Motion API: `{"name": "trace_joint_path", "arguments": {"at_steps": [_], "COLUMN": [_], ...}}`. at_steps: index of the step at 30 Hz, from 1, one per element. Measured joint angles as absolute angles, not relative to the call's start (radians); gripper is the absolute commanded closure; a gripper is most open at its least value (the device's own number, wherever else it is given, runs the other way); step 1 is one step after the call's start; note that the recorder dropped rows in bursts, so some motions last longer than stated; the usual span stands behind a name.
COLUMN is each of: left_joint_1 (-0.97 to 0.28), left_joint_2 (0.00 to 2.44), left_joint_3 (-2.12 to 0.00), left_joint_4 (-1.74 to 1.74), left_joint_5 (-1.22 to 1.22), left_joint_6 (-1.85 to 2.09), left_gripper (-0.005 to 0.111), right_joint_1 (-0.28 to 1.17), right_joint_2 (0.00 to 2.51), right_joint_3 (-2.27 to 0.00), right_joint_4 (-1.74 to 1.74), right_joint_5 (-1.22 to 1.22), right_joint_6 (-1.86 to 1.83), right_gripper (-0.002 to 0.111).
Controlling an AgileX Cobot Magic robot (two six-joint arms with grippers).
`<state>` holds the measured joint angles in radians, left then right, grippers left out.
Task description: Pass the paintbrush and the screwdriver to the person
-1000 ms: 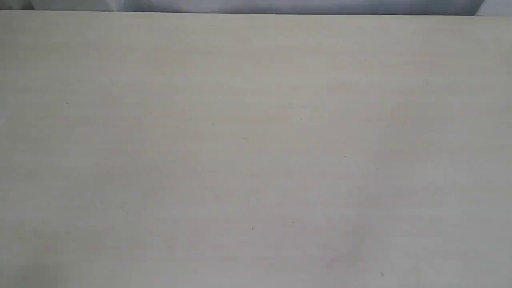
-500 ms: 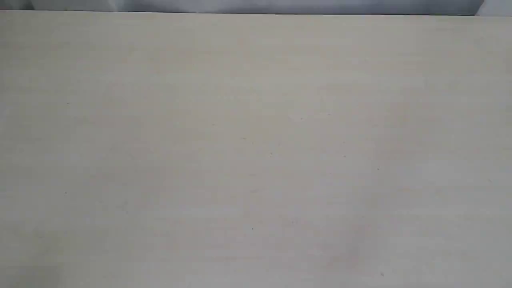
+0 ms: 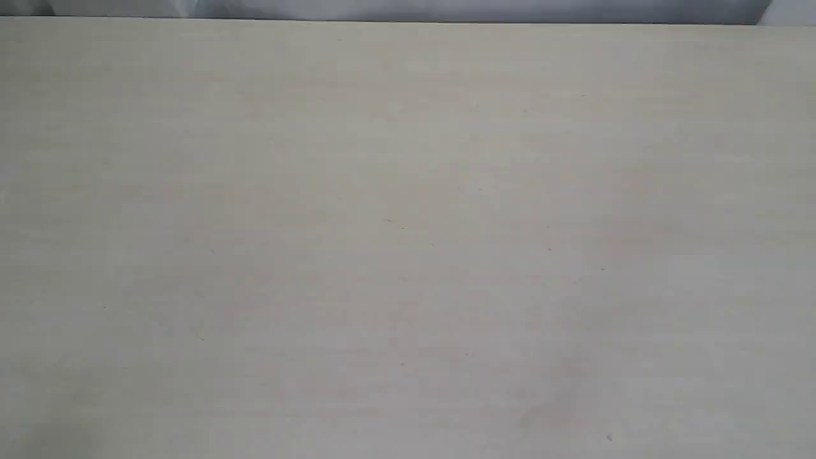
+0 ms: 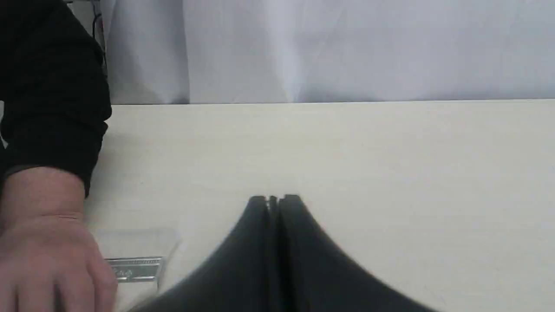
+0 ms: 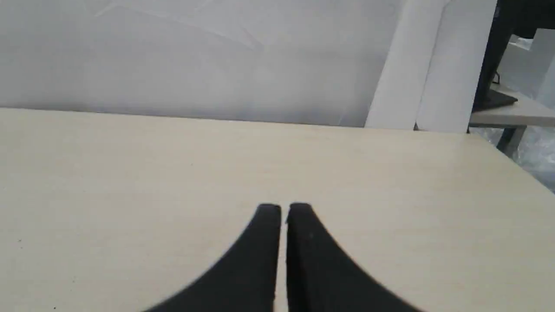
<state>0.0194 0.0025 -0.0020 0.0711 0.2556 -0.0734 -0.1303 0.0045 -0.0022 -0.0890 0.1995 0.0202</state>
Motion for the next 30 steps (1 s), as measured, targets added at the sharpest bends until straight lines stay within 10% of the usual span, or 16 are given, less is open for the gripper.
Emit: {"name": "trace_joint_path", "arguments": {"at_steps": [30], "left_joint_1": [0.019], "left_joint_2": [0.002], "left_joint_3": [-0.002], "left_joint_4": [0.071], "left_joint_5": [0.256], "left_joint_6": [-0.073], "left_gripper": [0.107], "right_joint_1": [-0.13], "right_joint_2": [0.004], "right_joint_3": [-0.002], "right_joint_4": [-0.06], "right_joint_5": [0.335], "right_joint_6": [0.018], "right_gripper": [0.104]}}
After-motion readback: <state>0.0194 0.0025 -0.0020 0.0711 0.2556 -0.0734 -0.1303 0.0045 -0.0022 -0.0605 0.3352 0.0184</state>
